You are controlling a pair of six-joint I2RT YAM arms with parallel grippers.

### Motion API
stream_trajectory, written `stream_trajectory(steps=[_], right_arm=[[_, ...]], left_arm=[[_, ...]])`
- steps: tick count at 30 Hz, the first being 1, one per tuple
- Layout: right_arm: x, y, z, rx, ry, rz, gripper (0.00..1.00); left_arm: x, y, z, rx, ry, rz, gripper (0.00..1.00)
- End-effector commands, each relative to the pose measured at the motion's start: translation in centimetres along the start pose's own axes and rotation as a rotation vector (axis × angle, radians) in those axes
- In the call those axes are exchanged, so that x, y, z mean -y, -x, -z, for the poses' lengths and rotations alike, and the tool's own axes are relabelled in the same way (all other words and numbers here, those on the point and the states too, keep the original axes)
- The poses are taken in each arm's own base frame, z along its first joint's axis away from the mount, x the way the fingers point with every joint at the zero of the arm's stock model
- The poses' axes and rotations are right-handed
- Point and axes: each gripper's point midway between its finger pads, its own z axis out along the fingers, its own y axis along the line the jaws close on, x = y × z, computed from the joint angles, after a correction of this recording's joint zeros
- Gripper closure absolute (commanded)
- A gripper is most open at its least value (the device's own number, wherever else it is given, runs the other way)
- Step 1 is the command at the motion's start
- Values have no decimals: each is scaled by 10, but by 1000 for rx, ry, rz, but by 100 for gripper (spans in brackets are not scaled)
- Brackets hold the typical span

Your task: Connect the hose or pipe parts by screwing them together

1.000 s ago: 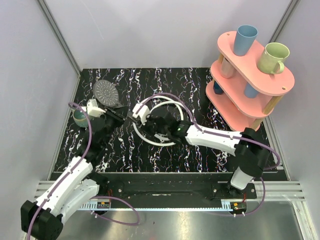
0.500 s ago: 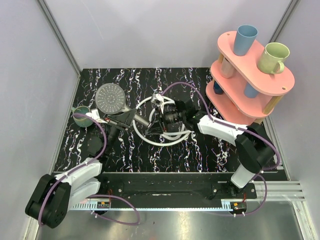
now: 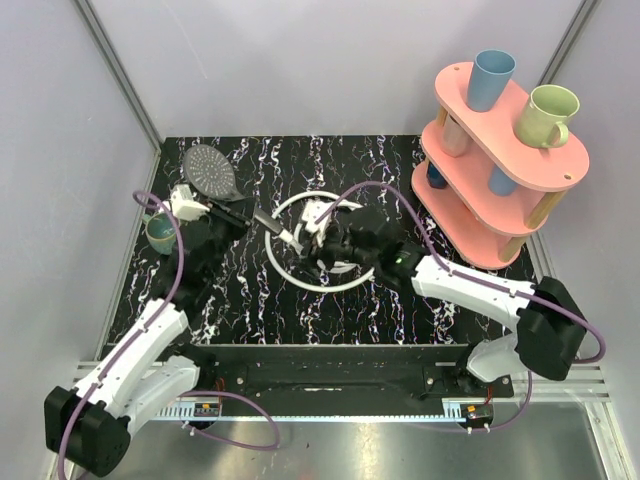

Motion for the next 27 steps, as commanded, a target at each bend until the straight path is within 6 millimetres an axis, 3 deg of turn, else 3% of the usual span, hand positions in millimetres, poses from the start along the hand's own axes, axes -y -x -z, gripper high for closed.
stream_trajectory(steps=[1, 2, 3, 5, 6, 8, 13, 16, 17, 20, 21, 22, 23, 24, 25, 26, 27], right_arm=[[30, -3, -4, -91, -255, 215, 26], [20, -4, -11, -96, -250, 241, 26], [21, 1, -13, -97, -264, 282, 25], [17, -7, -22, -142, -290, 321, 25], [18, 0, -26, -140, -303, 348, 25], [16, -8, -35, -181, -334, 389, 29], [22, 6, -50, -205, -415, 479, 37], [22, 11, -57, -201, -430, 480, 50], [22, 11, -59, -198, -433, 472, 67], [16, 18, -63, -155, -410, 404, 99], [7, 20, -68, -124, -357, 349, 100], [8, 21, -67, -107, -328, 312, 100], [7, 28, -64, -77, -294, 274, 100], [-6, 31, -67, -42, -194, 203, 100], [-7, 34, -66, -25, -155, 168, 100], [9, 36, -60, -13, -152, 127, 100], [-3, 39, -60, 11, -47, 67, 100]], left_arm=[[-5, 19, 1, -8, 216, 20, 100], [-14, 12, 2, -48, 272, 9, 100], [-2, 18, 1, -51, 266, 11, 100], [-3, 14, 4, -92, 306, 17, 100], [2, 16, 2, -97, 307, 22, 100], [4, 12, 4, -121, 311, 37, 100], [4, 9, 10, -149, 344, 72, 100], [7, 13, 13, -144, 351, 80, 100], [6, 12, 14, -145, 354, 81, 100], [4, 5, 16, -168, 333, 79, 100], [4, 1, 17, -181, 306, 68, 100], [22, -1, 14, -197, 187, 40, 100], [13, -13, 20, -215, 140, 21, 100], [16, -17, 23, -214, 73, 19, 100], [47, -7, 23, -156, -112, 30, 100], [29, -21, 32, -148, -157, 28, 100], [34, -23, 36, -131, -240, 30, 100]])
